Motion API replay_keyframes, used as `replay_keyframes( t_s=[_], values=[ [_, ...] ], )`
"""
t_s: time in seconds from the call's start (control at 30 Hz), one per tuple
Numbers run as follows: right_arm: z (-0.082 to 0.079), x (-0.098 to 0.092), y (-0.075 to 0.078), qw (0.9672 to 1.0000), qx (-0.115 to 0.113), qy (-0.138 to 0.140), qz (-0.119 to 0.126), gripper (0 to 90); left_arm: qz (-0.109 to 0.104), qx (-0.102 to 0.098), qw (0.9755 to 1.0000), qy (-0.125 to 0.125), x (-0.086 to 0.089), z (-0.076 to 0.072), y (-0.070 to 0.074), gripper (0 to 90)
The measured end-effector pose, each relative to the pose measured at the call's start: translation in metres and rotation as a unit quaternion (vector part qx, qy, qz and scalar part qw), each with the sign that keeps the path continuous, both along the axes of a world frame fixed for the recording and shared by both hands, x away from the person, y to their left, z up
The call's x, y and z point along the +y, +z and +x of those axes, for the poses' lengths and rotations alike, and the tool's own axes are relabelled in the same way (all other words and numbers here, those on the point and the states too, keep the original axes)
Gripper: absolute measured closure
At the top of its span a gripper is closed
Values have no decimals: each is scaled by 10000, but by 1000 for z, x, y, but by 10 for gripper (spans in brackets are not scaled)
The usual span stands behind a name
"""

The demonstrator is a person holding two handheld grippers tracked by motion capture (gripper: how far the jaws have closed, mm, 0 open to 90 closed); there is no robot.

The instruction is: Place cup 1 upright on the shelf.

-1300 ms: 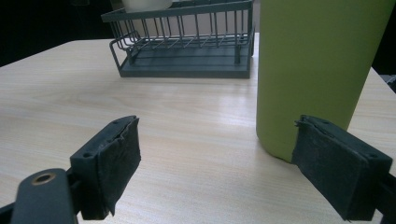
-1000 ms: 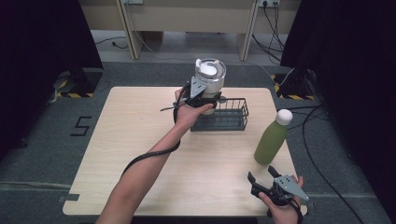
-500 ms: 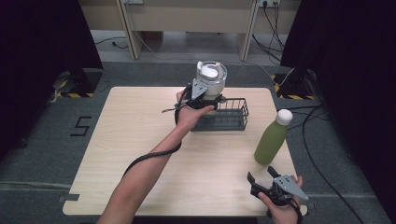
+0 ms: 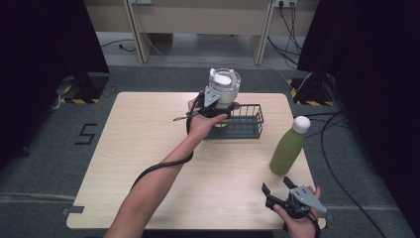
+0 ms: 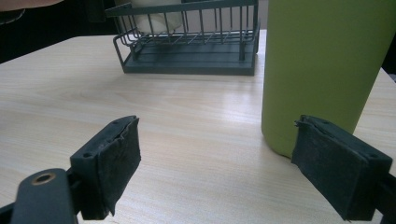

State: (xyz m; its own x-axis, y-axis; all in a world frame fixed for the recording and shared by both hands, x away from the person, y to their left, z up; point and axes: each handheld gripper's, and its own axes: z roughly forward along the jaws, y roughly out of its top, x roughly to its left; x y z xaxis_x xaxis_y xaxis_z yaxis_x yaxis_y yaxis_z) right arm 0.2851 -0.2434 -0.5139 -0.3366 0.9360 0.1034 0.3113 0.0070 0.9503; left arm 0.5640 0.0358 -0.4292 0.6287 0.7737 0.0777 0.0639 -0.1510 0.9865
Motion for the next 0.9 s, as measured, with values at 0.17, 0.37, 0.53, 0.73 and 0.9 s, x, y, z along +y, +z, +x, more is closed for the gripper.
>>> replay_keyframes(
  t_s=[0.17,0.37,0.53,0.73,0.9],
  values=[
    [0,1,0,10000,9,9,0,149,-15,26,10000,1,-1,1,-2,96],
    [0,1,0,10000,14,18,-8,149,-12,32,10000,6,-1,1,-3,96],
    [0,1,0,10000,9,24,-15,149,-20,69,10000,10,-3,2,-5,96],
    [0,1,0,10000,5,35,-28,149,-2,133,9999,10,-5,3,-11,95],
    [0,1,0,10000,8,34,-15,149,9,126,9999,16,-5,3,-12,95]
  ],
)
